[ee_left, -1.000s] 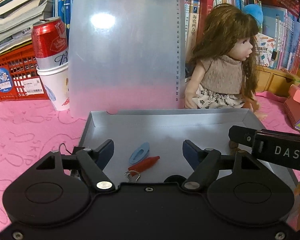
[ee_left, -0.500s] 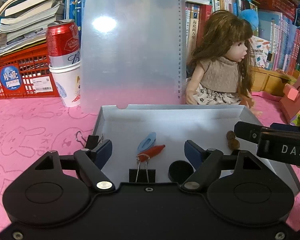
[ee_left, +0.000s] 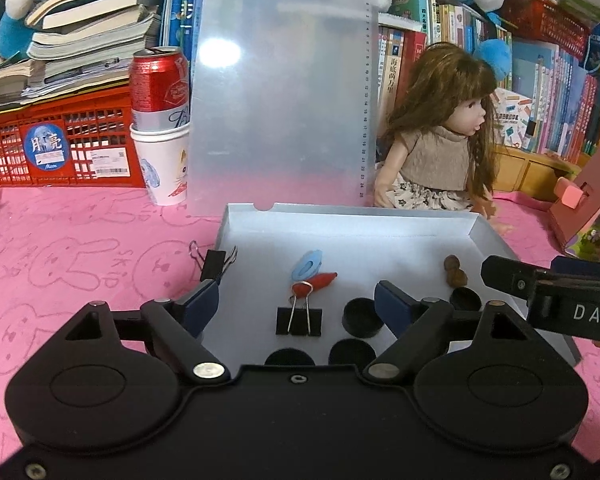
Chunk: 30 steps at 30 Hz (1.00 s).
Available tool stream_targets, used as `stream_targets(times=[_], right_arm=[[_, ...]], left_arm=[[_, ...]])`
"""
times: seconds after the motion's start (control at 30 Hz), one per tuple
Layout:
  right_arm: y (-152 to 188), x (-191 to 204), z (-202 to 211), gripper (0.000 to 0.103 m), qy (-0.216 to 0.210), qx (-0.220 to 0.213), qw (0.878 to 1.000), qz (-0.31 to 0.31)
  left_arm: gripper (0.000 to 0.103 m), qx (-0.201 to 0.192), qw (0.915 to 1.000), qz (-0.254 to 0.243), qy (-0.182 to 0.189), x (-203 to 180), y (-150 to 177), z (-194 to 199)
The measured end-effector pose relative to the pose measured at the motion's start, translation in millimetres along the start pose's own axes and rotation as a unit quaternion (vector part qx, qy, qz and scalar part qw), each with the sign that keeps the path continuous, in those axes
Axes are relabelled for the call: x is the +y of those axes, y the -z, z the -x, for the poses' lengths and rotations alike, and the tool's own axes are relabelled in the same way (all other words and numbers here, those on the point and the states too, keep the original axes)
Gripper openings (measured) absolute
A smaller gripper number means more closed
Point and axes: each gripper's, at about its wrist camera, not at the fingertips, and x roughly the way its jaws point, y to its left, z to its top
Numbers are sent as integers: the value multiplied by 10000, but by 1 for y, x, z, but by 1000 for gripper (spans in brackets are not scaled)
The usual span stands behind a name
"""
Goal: Organize rigid objects
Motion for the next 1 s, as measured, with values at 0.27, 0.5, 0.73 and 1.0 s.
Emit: stream_targets(times=[0.27, 0.5, 0.73, 1.0], right_arm=[[10, 8, 30, 102, -28, -104, 9999, 97], [18, 13, 55, 103, -51, -197, 9997, 167], [23, 21, 69, 103, -30, -268, 9990, 366], [30, 26, 80, 103, 51, -231, 9991, 358]], left_arm=[[87, -90, 10000, -1, -13, 2, 11, 33], [87, -157, 9999, -27, 20, 1, 22, 59], [87, -282, 9994, -221, 1, -4, 30, 76], [88, -342, 9989, -310, -48, -4, 39, 84]])
